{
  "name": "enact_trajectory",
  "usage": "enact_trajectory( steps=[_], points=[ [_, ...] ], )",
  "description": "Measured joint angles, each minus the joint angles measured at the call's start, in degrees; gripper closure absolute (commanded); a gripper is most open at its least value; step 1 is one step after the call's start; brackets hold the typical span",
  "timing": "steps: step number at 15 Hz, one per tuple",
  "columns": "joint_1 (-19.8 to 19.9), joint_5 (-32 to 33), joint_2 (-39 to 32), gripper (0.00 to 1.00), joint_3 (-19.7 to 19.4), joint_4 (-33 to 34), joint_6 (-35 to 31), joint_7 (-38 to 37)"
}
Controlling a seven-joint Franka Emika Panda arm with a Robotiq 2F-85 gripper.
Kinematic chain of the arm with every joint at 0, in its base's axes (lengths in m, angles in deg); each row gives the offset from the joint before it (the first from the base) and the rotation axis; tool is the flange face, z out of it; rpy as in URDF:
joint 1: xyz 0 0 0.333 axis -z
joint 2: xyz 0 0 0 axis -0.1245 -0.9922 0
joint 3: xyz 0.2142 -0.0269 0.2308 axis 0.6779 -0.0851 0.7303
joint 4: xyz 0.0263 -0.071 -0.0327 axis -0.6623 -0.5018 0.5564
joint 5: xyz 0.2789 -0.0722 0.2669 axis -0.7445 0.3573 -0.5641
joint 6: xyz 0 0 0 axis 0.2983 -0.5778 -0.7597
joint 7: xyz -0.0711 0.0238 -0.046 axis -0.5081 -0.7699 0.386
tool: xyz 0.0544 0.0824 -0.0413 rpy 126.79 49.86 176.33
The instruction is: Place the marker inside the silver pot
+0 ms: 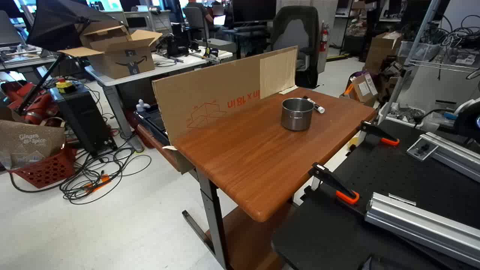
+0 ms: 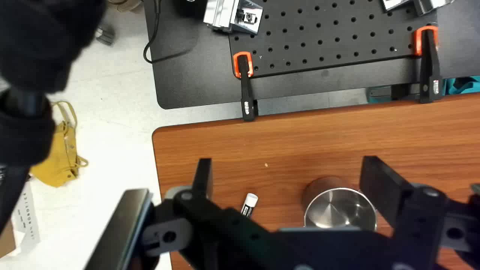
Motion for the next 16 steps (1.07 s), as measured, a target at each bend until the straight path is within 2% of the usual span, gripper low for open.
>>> enact_trajectory(
  steps=[5,7,11,16],
  points=[
    [-0.1,0.0,0.0,0.0,0.0,0.0,-0.1,-0.4],
    [0.0,0.1,0.0,0.0,0.0,-0.6,-2.1,-2.5],
    [0.7,2.7,0.0,0.0,-0.6,-3.9,-11.3,-7.6],
    [4.4,5.8,-2.3,0.0,-3.0,-8.5,-23.0,-9.9]
  ],
)
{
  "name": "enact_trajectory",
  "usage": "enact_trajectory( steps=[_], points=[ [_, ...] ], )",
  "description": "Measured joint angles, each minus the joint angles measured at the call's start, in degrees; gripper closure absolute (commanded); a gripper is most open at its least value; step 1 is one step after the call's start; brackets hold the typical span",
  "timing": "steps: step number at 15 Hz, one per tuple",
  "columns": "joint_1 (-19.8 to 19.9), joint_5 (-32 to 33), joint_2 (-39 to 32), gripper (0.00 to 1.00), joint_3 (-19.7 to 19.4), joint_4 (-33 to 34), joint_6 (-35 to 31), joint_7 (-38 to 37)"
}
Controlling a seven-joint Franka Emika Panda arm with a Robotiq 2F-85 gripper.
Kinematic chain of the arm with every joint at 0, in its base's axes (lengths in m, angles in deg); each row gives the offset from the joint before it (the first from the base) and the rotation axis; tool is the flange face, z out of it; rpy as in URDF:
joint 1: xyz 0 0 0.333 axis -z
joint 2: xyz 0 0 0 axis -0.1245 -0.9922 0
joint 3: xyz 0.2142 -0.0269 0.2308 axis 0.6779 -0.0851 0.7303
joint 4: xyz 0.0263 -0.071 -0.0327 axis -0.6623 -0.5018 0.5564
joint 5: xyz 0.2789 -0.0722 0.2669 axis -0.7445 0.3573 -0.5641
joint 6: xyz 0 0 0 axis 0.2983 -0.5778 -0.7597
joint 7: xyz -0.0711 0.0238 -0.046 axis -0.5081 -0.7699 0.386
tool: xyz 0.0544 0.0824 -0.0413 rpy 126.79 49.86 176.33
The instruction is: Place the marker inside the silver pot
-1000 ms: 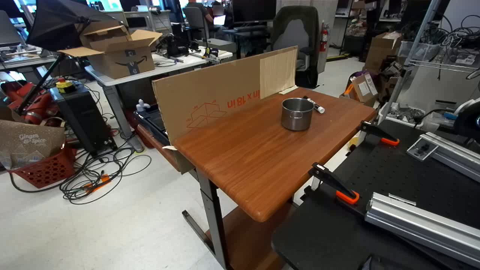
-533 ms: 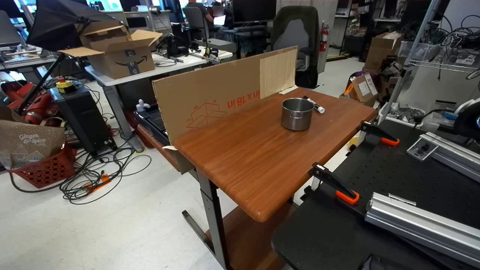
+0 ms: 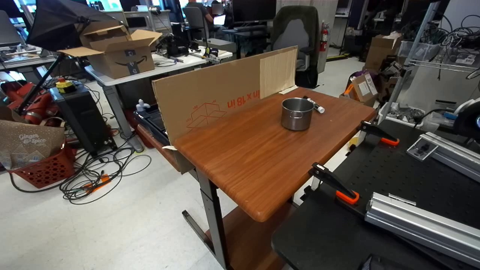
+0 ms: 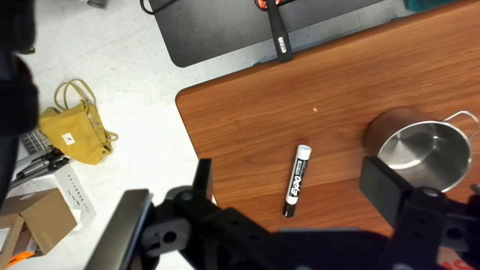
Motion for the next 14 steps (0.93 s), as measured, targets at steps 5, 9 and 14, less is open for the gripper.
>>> enact_trajectory(
  steps=[5,9,14],
  points=[
    [3.5,1.0,-6.5,0.0,-3.3,-1.4,-13.1,-0.1],
    [4.0,0.7,-13.4,0.0,-5.3,-0.3,-22.3,-0.2],
    [3.3,-4.5,-23.6,0.0,-5.7,4.3,-27.4,-0.1]
  ],
)
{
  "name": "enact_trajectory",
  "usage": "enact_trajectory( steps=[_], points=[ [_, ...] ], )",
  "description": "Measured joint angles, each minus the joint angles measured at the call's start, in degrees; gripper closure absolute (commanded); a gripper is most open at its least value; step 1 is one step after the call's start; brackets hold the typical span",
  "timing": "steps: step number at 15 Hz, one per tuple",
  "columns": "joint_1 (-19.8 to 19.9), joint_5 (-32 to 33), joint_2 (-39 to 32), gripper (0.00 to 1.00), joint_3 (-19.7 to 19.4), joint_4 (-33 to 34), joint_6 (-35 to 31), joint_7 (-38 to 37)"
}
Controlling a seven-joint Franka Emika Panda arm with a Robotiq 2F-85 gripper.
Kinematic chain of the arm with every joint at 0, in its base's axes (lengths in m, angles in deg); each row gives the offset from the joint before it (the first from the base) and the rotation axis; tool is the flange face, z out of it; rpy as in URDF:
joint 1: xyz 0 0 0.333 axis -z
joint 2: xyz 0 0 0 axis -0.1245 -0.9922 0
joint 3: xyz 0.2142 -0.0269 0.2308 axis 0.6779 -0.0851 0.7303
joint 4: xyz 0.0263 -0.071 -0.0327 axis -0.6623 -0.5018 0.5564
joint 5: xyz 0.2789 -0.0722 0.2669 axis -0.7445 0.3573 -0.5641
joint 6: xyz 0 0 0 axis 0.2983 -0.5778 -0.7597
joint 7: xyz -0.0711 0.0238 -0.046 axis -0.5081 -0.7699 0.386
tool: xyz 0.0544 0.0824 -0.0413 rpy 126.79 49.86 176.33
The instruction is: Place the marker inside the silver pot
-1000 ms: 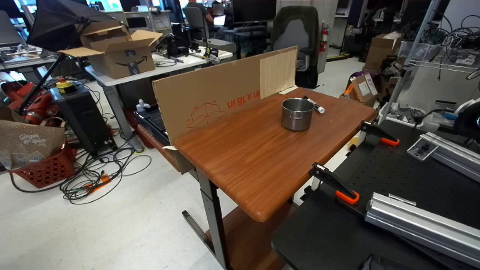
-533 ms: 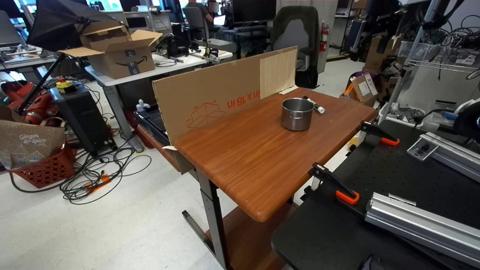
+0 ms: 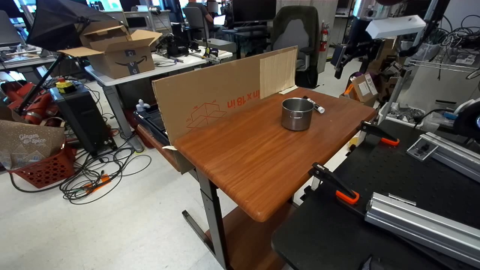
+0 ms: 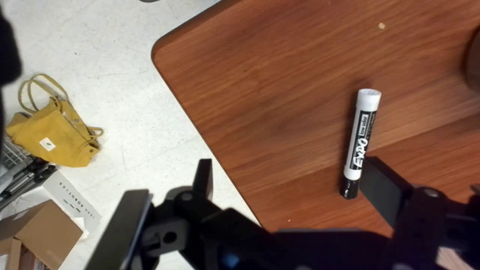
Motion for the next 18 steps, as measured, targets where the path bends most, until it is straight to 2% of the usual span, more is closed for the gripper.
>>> enact_trajectory(
  steps=[6,13,18],
  points=[
    [-1.8,-8.7,-10.7,0.0,0.5,9.1,0.0,0.7],
    [-2.4,-11.0,-19.2,0.0,0.8,17.7,0.5,0.7],
    [-3.0,-11.8,-22.2,0.0,1.9,21.6,1.3,0.7]
  ],
)
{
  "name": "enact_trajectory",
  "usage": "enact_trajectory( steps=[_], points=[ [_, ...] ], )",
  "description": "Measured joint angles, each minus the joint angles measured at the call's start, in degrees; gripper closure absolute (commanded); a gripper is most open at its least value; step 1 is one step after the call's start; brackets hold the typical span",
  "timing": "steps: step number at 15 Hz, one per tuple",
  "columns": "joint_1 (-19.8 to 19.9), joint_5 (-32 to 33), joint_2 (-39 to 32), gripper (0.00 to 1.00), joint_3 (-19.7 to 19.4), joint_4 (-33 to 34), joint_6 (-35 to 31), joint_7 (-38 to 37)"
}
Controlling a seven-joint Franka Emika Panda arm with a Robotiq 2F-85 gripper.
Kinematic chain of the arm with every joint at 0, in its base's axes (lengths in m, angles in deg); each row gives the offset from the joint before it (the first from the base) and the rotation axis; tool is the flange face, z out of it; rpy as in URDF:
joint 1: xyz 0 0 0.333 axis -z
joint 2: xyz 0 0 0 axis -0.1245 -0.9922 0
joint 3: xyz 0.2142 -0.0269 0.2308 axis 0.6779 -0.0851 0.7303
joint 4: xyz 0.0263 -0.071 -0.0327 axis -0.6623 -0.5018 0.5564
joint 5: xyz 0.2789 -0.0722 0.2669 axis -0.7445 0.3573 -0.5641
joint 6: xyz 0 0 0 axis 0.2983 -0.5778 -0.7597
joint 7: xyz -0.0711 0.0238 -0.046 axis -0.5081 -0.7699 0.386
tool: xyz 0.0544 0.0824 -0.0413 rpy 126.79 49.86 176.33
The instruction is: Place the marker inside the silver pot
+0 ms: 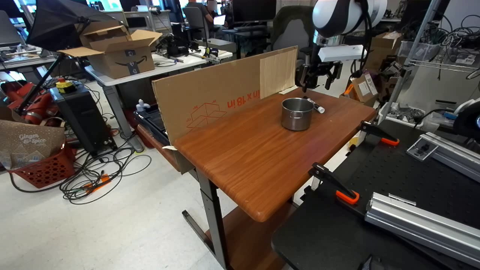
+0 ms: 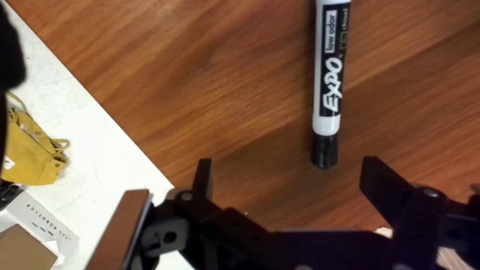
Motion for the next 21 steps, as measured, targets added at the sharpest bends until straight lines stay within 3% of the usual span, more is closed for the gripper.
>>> enact_trajectory(
  steps=[4,5,6,14,16,21],
  points=[
    [-0.8,0.0,-1.8,0.0,0.4,2.0,2.0,0.0],
    [-0.9,0.0,-2.2,0.25,0.5,2.3,2.3,0.0],
    [-0.9,0.0,-2.6,0.26,0.6,2.6,2.5,0.0],
    [-1.0,0.0,-3.1,0.88,1.3,3.3,4.4,0.1],
    [-1.0,0.0,-3.1,1.0,1.3,3.4,4.4,0.1],
    [-0.9,0.0,-3.1,0.95,0.9,3.5,4.7,0.2]
  ],
)
